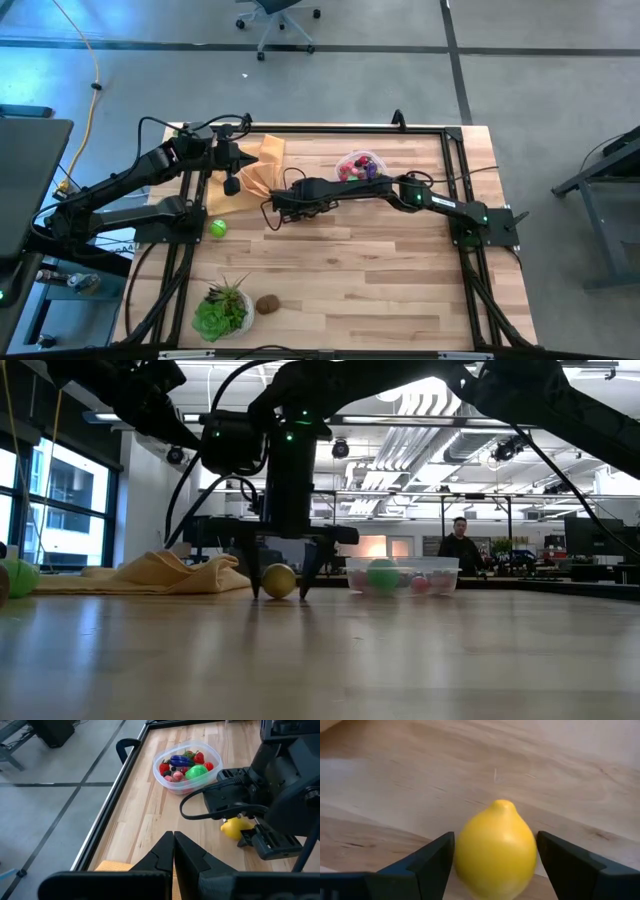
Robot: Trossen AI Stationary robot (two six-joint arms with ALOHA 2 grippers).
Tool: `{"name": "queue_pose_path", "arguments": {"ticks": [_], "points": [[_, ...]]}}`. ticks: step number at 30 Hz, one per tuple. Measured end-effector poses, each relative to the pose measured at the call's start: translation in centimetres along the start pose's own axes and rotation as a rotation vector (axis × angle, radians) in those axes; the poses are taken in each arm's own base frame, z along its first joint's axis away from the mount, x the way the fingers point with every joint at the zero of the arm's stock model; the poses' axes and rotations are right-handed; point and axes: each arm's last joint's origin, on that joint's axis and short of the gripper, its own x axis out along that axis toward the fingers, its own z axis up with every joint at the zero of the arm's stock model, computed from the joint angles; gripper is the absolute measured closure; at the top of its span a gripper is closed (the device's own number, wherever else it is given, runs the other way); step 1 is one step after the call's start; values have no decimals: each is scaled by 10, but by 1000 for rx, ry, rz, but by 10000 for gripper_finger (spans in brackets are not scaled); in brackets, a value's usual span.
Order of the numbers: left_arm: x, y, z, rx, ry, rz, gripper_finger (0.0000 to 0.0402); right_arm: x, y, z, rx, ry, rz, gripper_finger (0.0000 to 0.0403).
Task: Pick and placing Produce into tupperware
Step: Put the yellow lemon into the transparent container
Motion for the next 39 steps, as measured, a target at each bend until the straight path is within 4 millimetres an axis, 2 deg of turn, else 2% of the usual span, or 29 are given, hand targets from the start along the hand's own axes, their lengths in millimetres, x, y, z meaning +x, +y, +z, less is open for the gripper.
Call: {"name": "queue_pose_path", "arguments": {"ticks": [22, 39], "points": [[0, 0, 0, 0, 0, 0, 399, 1, 0, 1, -45, -25, -4, 207], [0, 0, 0, 0, 0, 0, 399, 1, 1, 2, -190, -44, -3, 211]]}}
